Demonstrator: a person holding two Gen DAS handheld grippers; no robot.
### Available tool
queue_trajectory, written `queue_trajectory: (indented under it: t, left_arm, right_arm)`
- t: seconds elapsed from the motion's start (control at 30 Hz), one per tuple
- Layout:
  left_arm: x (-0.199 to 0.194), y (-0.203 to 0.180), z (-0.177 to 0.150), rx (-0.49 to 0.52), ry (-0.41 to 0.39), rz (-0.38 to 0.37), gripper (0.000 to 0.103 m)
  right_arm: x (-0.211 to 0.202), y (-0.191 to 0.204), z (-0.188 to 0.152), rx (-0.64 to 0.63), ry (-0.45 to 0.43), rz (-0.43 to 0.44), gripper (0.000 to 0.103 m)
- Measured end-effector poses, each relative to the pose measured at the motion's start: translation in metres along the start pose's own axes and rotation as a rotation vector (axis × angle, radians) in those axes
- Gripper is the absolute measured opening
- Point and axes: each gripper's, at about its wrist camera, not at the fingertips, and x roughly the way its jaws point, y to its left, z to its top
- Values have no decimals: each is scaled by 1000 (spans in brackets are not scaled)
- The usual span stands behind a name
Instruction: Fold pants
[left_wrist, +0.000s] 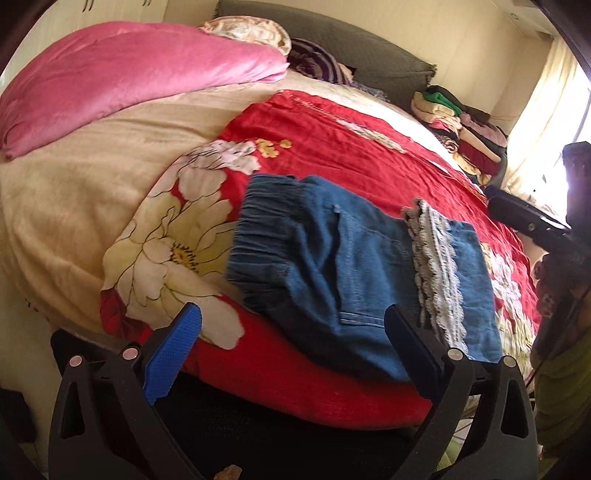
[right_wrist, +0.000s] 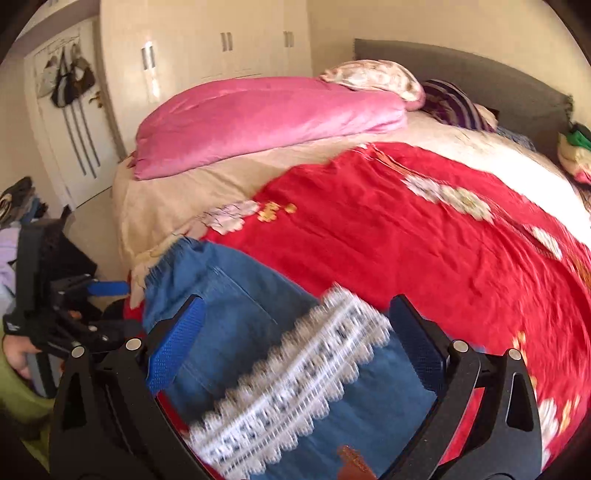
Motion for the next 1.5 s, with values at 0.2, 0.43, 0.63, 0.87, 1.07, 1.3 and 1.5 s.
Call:
queue_trajectory:
  t: [0.2,0.43,0.63,0.87,1.07,1.3,1.5]
  left_arm:
    - [7,10,4,-34,-29,-31,60]
    - [29,14,1,-34,20,-52,41]
    - [33,15,0,-31,18,-63,41]
    - [35,21,0,-51,22,-100,42]
    - [38,26,-1,-75,25,-129,45]
    - [28,22,0,-95,5,-194,71]
    - [33,10,6,-118,29,-304,89]
  right_arm:
    - [29,25,24,-107,56,34,94]
    - [65,46,38,-183,127,86,94]
    - [110,70,44,-232,230,160,94]
    - [154,91,44,-230,324,266,94]
    - [179,86,33,-168,371,424,47]
    - [127,60,38,-146,230,530,31]
    - [81,30,33,-112,121,595,31]
